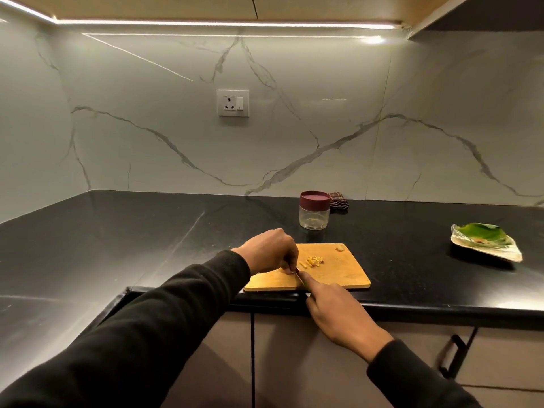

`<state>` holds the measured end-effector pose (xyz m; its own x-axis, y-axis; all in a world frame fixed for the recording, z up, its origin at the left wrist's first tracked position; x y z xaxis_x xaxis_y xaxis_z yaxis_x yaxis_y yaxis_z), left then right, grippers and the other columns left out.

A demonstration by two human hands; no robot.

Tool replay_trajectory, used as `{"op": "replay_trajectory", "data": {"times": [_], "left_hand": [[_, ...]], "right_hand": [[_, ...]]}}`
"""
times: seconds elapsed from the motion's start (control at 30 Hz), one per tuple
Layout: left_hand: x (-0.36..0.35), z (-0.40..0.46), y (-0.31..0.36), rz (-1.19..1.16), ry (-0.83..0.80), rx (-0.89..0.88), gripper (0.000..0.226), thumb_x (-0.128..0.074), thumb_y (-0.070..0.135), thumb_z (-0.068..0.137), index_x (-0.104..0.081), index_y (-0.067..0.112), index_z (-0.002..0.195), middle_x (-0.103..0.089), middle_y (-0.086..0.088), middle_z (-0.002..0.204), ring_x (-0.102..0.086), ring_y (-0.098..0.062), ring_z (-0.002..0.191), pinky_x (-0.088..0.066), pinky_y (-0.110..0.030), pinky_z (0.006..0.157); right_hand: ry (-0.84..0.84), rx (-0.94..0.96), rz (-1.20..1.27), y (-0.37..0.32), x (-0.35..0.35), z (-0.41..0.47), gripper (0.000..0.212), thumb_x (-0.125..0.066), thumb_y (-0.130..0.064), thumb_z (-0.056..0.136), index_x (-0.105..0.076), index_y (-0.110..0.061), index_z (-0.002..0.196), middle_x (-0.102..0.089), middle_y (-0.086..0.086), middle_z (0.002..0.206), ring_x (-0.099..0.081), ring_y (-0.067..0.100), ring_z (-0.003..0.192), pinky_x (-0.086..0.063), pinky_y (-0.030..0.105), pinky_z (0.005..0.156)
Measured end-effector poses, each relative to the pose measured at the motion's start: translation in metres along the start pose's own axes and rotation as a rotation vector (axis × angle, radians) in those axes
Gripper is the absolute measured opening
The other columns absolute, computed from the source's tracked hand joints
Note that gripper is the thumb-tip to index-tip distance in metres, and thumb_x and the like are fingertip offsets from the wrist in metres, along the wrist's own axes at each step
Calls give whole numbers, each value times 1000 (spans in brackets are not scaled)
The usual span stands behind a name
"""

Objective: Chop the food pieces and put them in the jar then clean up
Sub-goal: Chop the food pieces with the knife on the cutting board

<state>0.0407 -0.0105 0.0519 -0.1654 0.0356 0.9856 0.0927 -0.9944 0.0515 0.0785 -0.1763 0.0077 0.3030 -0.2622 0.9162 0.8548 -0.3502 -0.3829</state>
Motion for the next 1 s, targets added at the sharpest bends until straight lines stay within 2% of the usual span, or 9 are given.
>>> {"op": "replay_trajectory", "data": {"times": [0.13,0.3,0.4,0.53,0.6,0.83,0.9,1.0], "left_hand": [[0,-1,-1,-25,5,9,10,-69,10,93,-76,17,95,-73,5,95,-65,-2,81,-56,-22,87],[-1,-6,-2,-57,25,21,11,-70,9,91,-75,19,92,-68,13,89,-65,-2,80,-57,-23,88],[-2,-8,-3,-75,46,25,14,-71,9,90,-70,22,91,-67,13,87,-65,-3,81,-57,-25,86],[-4,-7,-2,-74,27,30,18,-69,10,92,-72,20,106,-72,7,101,-67,-3,90,-55,-23,91],[-6,-7,-2,-66,13,38,21,-69,11,92,-73,21,110,-72,6,108,-67,-4,96,-54,-23,94],[-9,-2,1,-7,-96,30,33,-67,7,93,-71,22,122,-65,1,120,-61,-12,104,-54,-31,96],[-9,0,2,1,-111,21,42,-65,4,93,-65,23,131,-64,1,119,-61,-12,102,-53,-28,95],[-9,0,0,-56,-79,56,45,-64,2,93,-58,22,133,-65,3,104,-62,-10,90,-55,-28,90]], "right_hand": [[18,-17,-26,0,0,-15,59,-36,-33,107,-10,-38,160,-50,-4,97,-52,11,84,-45,28,75],[56,-26,-181,-2,4,-32,61,-36,-29,108,-5,-40,159,-54,-4,93,-52,10,77,-46,29,71],[59,-38,-324,-1,6,-34,69,-41,-24,108,1,-40,159,-60,1,100,-57,13,81,-52,32,76],[50,-33,-415,-2,8,-32,75,-43,-15,106,5,-38,160,-61,3,102,-53,14,78,-51,34,76],[47,-29,-418,-2,9,-32,74,-42,-15,106,4,-37,160,-61,4,102,-57,16,82,-51,35,77],[39,-41,-408,-1,6,-31,76,-44,-17,106,7,-40,158,-60,3,99,-55,15,82,-50,35,76],[40,-37,-391,0,5,-31,75,-43,-18,107,8,-41,158,-62,4,101,-57,16,83,-51,35,76],[57,-29,-354,2,4,-31,72,-41,-21,108,6,-42,158,-63,3,102,-60,16,84,-52,35,77]]}}
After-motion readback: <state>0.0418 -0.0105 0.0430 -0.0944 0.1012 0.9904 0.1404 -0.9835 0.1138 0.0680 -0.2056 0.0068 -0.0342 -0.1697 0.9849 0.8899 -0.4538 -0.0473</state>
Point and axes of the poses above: each hand's wrist, its own z-axis towards the middle knuckle, its own x-axis out of the back of the hand, y = z × x, the point moved 4 cm from there along z, towards the middle knuckle
